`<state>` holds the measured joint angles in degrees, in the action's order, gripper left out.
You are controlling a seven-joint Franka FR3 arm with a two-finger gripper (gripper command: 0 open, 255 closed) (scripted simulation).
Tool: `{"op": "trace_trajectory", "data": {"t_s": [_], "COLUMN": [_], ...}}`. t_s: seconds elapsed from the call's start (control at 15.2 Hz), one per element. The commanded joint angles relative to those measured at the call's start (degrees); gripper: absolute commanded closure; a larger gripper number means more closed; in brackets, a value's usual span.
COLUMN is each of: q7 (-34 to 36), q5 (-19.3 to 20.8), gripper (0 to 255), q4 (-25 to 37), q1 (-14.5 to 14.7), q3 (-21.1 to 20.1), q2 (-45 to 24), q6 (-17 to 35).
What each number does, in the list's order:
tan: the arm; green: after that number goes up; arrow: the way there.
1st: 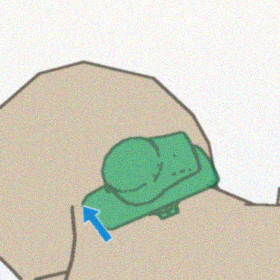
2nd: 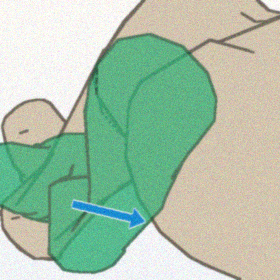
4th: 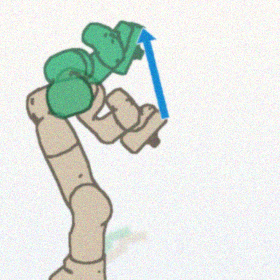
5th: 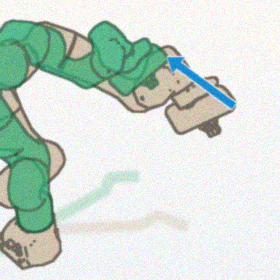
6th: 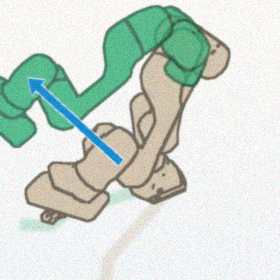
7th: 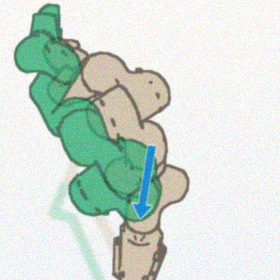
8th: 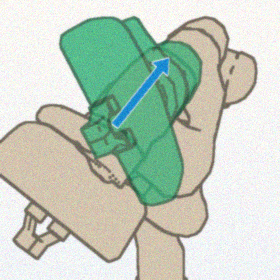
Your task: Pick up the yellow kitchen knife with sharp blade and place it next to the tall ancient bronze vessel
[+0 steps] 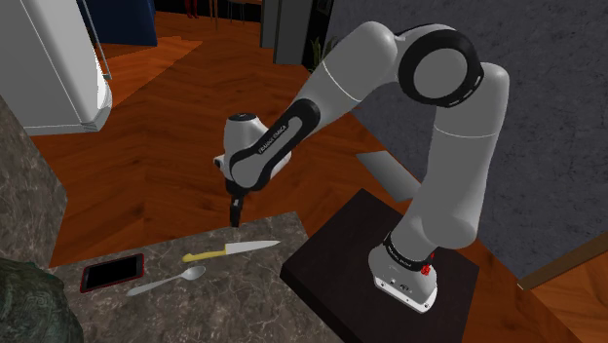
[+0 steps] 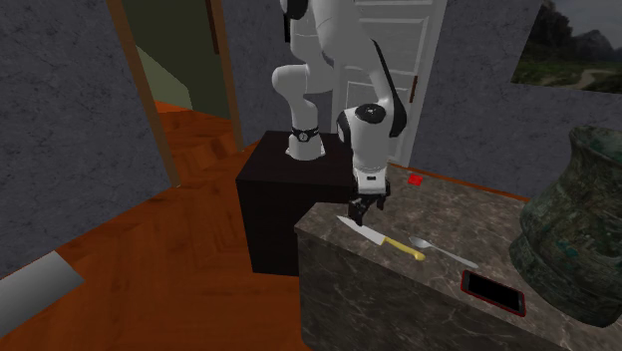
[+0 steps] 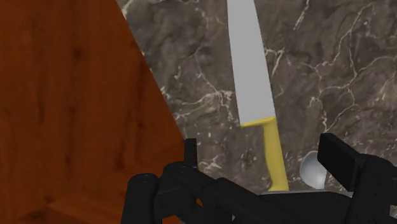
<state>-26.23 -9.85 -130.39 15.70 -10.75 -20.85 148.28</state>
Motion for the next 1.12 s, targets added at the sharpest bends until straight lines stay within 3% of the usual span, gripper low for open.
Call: {"op": "trace_trajectory", "data": {"t_s": [0.0, 0.33, 1.06], "q7": [-1.3, -3.5, -3.3], "q5": [0.3, 1.6, 2.0], "gripper": [0, 0, 0], "q4": [2.4, 8.5, 10.2], "q1": [0.6, 2.8, 4.0], "q3": [-0.7, -2.3, -1.8], "q2": [-4.0, -13.5, -19.1], "q6": [1.3, 3.9, 7.9]}}
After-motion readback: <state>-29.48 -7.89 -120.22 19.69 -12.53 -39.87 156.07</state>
